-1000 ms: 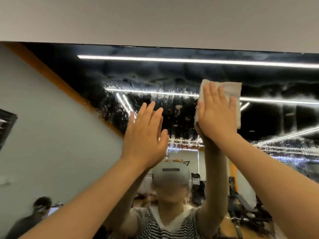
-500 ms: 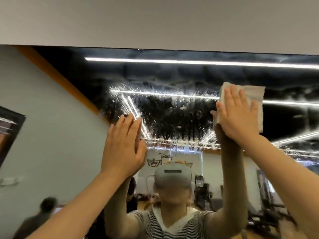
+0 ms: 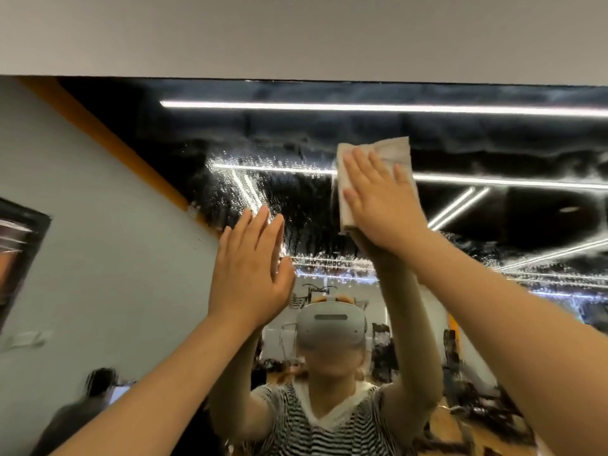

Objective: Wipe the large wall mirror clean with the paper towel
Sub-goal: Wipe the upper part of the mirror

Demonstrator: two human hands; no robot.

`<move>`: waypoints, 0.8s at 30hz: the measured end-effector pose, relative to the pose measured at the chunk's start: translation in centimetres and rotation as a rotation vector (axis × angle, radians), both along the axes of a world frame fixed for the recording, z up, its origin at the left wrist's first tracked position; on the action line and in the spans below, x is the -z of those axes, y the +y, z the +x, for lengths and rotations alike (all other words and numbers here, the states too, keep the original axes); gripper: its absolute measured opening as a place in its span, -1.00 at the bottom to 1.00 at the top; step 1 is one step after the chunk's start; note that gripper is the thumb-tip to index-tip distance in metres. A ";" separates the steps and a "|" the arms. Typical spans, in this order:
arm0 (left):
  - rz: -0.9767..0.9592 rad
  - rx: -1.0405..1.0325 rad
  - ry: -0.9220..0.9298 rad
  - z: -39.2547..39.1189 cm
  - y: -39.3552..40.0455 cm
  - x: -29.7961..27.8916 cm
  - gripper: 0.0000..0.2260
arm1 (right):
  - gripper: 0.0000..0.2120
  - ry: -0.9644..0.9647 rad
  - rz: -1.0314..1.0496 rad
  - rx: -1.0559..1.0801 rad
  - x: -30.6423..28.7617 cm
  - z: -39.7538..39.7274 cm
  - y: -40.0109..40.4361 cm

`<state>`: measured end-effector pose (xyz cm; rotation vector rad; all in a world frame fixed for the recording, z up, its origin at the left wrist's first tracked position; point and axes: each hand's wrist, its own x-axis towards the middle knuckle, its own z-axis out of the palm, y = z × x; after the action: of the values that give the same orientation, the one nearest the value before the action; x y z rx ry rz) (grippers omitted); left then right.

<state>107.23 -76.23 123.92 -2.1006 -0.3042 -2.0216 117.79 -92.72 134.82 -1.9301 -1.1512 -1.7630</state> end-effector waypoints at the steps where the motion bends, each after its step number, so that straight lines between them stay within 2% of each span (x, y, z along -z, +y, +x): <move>1: 0.001 -0.002 -0.001 0.0 0.0 0.0 -0.37 | -0.48 -0.007 0.004 0.012 0.2 0.7 -0.9; 7: -0.003 -0.004 -0.001 0.0 0.1 0.0 -0.38 | -0.46 0.057 0.137 0.001 1.0 4.0 -6.0; 13: -0.003 -0.041 -0.014 0.2 -0.2 0.1 -0.39 | -0.46 0.191 0.401 0.019 0.7 1.5 -1.9; 15: -0.004 -0.045 -0.013 0.2 -0.4 0.1 -0.39 | -0.45 0.187 0.376 0.026 0.8 -0.1 0.2; 20: -0.006 -0.021 -0.005 0.0 -0.6 0.1 -0.37 | -0.43 0.043 0.161 0.044 1.4 -3.7 5.3; 24: 0.003 -0.012 -0.004 -0.1 -0.3 0.1 -0.38 | -0.43 -0.004 0.060 0.029 0.9 -2.6 3.5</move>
<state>107.12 -76.56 123.84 -2.0879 -0.3139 -2.0183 115.24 -89.17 133.91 -1.9188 -1.0638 -1.7957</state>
